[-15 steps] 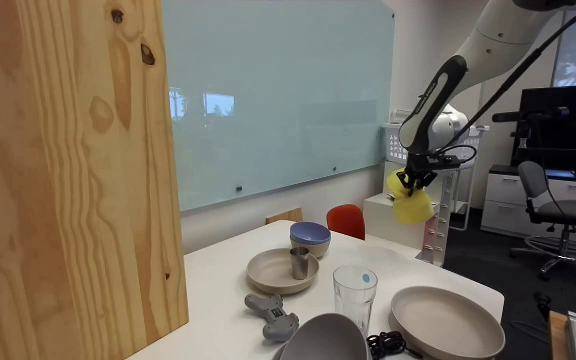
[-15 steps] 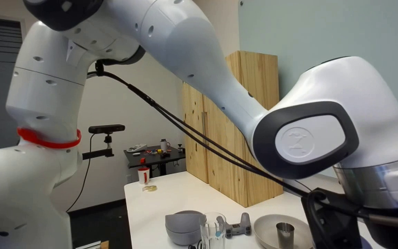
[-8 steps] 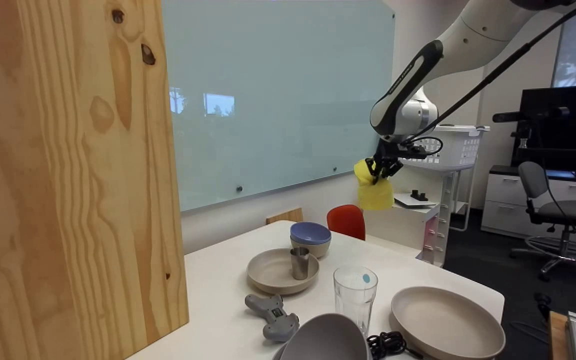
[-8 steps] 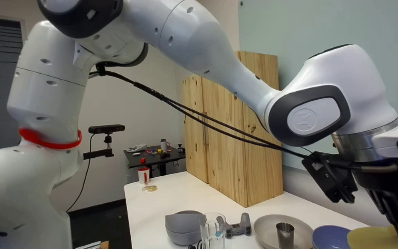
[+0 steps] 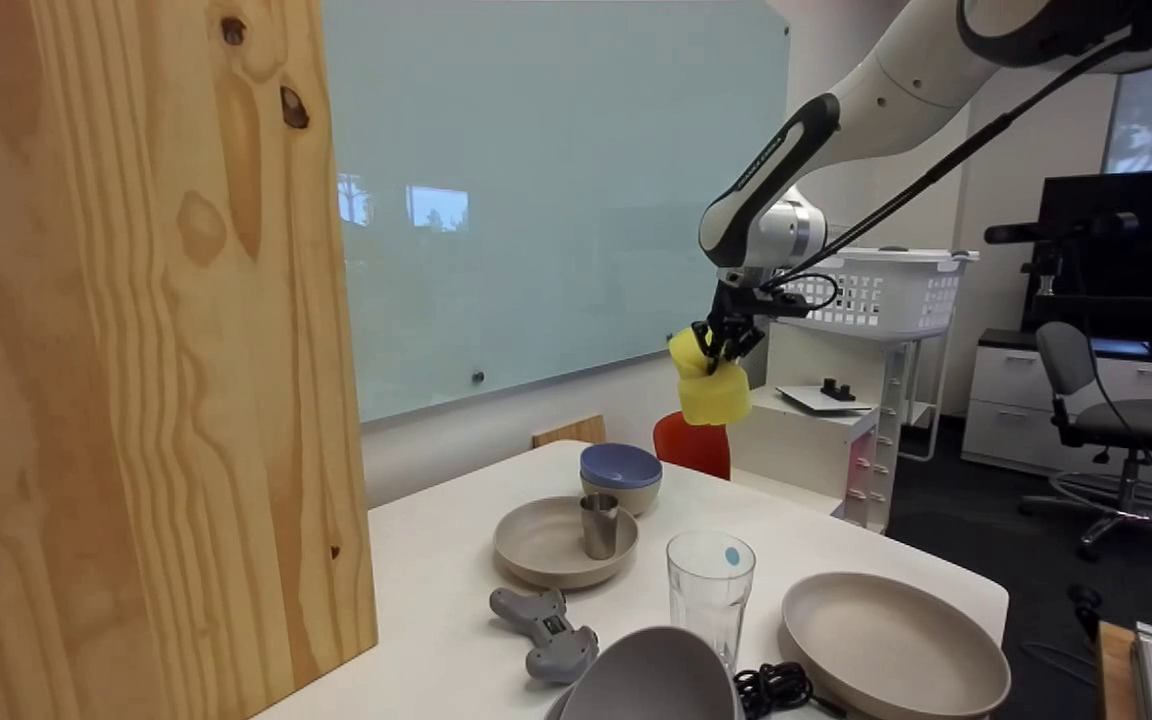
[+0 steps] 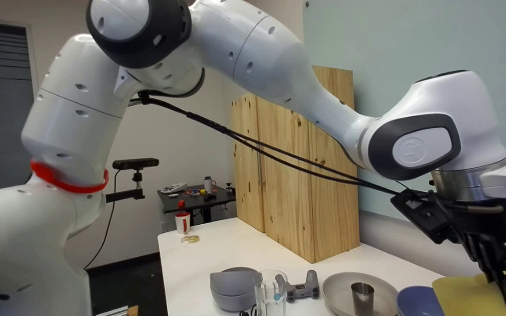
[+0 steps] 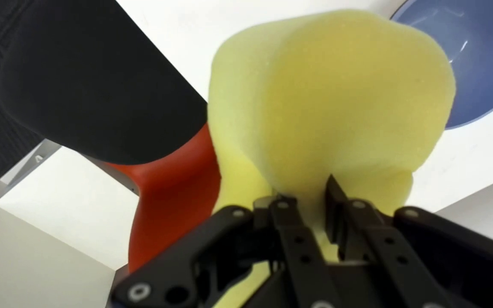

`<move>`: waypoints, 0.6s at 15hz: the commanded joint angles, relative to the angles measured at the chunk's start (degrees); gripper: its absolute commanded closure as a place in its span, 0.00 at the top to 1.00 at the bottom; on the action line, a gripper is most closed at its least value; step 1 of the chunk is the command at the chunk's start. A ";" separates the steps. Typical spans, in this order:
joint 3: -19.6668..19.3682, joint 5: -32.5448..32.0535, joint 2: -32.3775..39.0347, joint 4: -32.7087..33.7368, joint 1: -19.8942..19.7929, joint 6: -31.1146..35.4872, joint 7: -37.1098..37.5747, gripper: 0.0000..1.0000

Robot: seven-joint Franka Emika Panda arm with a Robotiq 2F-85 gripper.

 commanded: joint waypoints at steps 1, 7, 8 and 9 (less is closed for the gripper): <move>1.75 1.52 6.25 7.45 -0.84 -3.99 -2.73 0.05; 5.65 2.10 11.46 14.17 -1.34 -8.10 -8.60 0.05; 6.13 1.98 12.02 14.98 -1.27 -8.71 -9.42 0.05; 6.58 1.74 12.59 15.64 -1.26 -8.98 -10.55 0.05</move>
